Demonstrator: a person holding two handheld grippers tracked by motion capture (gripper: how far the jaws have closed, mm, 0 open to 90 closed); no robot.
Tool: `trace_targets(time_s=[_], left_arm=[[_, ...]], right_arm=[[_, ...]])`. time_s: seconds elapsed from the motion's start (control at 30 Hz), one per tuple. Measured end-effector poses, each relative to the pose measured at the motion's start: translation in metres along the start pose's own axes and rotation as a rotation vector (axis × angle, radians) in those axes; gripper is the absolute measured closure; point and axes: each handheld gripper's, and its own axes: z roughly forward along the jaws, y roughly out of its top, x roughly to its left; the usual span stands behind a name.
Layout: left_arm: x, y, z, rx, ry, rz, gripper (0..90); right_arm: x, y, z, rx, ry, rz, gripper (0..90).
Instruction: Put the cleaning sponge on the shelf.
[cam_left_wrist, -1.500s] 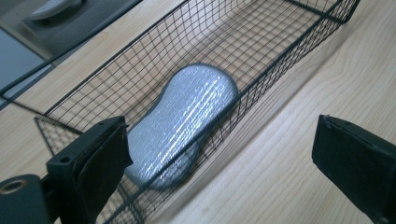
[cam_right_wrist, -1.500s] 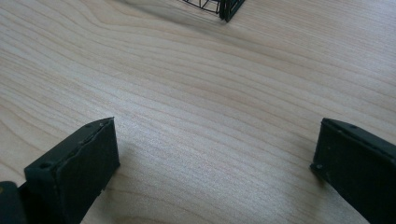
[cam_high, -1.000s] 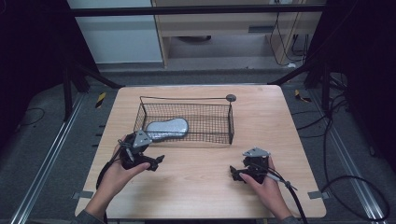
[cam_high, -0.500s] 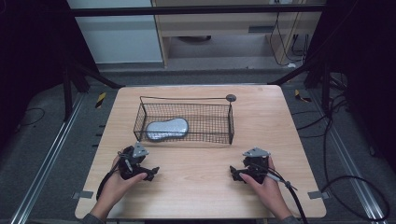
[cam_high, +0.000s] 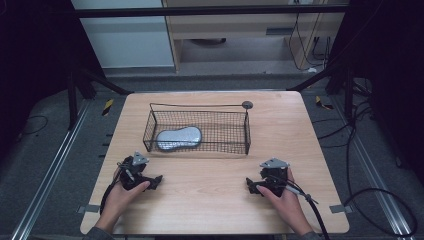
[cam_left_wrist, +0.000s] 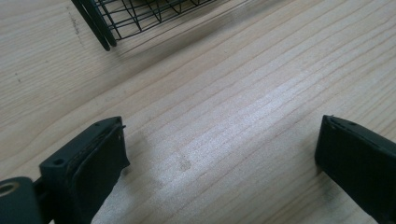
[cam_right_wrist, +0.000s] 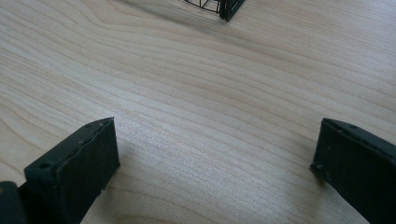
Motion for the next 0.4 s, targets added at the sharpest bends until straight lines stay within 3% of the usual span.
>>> trace_targets(time_s=[0.07, 0.13, 0.4], left_arm=[[0.0038, -0.0045, 0.0031, -0.034, -0.023, -0.04, 0.0], [0.0054, -0.0085, 0.0044, -0.078, -0.024, -0.038, 0.0], [0.006, -0.0088, 0.0045, -0.081, -0.025, -0.039, 0.0]], right_arm=[[0.0, 0.0, 0.0, 0.0, 0.0, 0.0, 0.4], [0.0, 0.0, 0.0, 0.0, 0.0, 0.0, 0.4], [0.0001, 0.0, 0.0, 0.001, -0.001, 0.001, 0.4]])
